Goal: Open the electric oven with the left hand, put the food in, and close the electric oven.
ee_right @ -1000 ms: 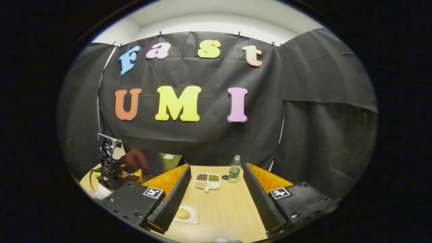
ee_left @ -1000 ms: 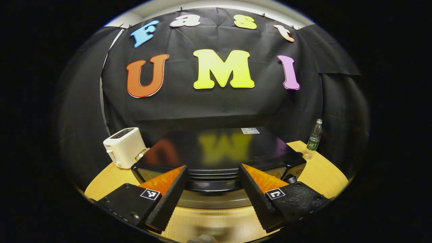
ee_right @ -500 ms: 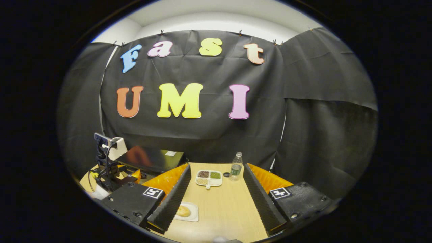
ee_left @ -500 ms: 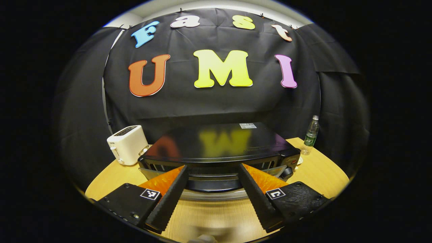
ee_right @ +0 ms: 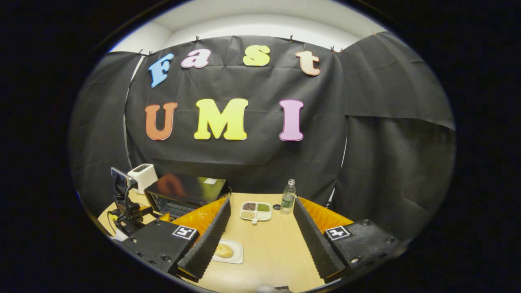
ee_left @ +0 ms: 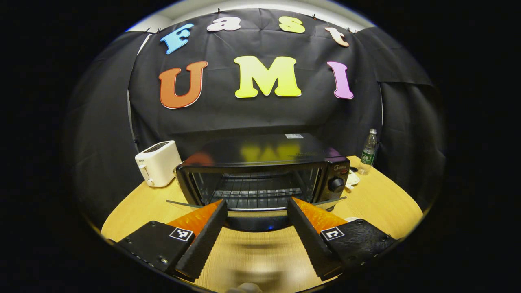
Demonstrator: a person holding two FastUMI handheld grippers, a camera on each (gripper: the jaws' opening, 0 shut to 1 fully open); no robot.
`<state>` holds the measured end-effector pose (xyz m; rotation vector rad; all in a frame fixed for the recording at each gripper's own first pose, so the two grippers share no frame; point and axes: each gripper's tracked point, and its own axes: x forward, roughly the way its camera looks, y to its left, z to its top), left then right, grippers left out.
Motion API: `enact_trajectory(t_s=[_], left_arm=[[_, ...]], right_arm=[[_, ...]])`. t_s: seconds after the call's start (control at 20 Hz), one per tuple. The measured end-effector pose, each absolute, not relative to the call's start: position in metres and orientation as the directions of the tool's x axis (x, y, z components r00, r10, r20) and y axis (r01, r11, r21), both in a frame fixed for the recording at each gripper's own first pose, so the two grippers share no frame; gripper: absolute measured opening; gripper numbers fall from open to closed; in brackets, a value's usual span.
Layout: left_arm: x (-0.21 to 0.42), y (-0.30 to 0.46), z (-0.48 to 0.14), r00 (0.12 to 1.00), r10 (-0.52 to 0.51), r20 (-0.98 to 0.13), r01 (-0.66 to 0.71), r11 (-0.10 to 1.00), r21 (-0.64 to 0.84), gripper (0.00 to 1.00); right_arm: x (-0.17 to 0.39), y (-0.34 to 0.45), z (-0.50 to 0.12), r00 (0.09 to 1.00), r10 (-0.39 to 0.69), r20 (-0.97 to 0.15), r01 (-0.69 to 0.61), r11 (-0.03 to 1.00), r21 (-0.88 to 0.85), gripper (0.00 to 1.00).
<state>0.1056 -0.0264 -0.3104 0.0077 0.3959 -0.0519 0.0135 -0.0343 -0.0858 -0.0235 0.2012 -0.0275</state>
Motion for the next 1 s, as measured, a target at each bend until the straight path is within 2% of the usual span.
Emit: enact_trajectory(t_s=[0.65,1.0], left_arm=[[0.050,-0.028,-0.363,0.867,-0.065,-0.494,0.067,0.998,-0.014,0.98],[0.031,-0.025,-0.406,0.802,-0.076,-0.592,0.050,0.997,-0.060,0.98]], right_arm=[[-0.003,-0.026,-0.111,0.971,-0.010,-0.240,0.001,0.999,-0.037,0.99],[-0.007,-0.028,-0.121,0.964,-0.017,-0.266,0.007,0.999,-0.038,1.00]])
